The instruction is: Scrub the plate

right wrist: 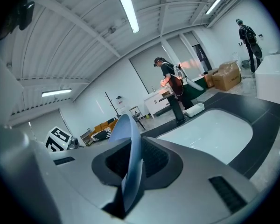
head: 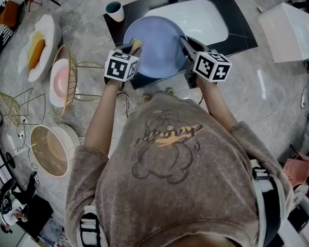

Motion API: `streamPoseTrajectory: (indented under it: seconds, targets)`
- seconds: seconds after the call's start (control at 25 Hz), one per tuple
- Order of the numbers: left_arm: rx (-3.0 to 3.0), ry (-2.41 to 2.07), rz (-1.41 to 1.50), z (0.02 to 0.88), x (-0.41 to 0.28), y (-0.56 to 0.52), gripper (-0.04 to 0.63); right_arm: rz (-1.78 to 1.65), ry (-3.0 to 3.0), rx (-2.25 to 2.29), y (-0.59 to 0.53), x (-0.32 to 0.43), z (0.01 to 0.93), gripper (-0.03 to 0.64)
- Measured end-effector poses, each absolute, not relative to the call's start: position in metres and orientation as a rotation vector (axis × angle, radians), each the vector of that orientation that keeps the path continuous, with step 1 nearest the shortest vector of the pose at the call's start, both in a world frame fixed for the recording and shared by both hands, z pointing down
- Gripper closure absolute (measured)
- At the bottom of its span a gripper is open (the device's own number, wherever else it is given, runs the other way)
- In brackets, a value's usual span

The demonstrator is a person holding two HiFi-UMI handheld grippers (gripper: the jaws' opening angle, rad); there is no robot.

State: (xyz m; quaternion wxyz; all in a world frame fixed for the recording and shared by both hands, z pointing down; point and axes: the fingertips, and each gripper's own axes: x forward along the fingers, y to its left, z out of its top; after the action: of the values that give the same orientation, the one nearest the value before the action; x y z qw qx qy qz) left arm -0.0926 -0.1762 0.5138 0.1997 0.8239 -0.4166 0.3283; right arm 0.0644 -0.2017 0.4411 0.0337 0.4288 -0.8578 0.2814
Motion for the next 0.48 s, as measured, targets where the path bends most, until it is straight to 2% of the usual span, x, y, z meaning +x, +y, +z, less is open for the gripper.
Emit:
streamPoseTrajectory:
  seconds: [0.48]
  targets:
    - [2.35,-0.896,0.915,0.538,-0.027,-0.128,0.514,0.88,-2.603,1.434,-0.21,0.083,0.443,0.568]
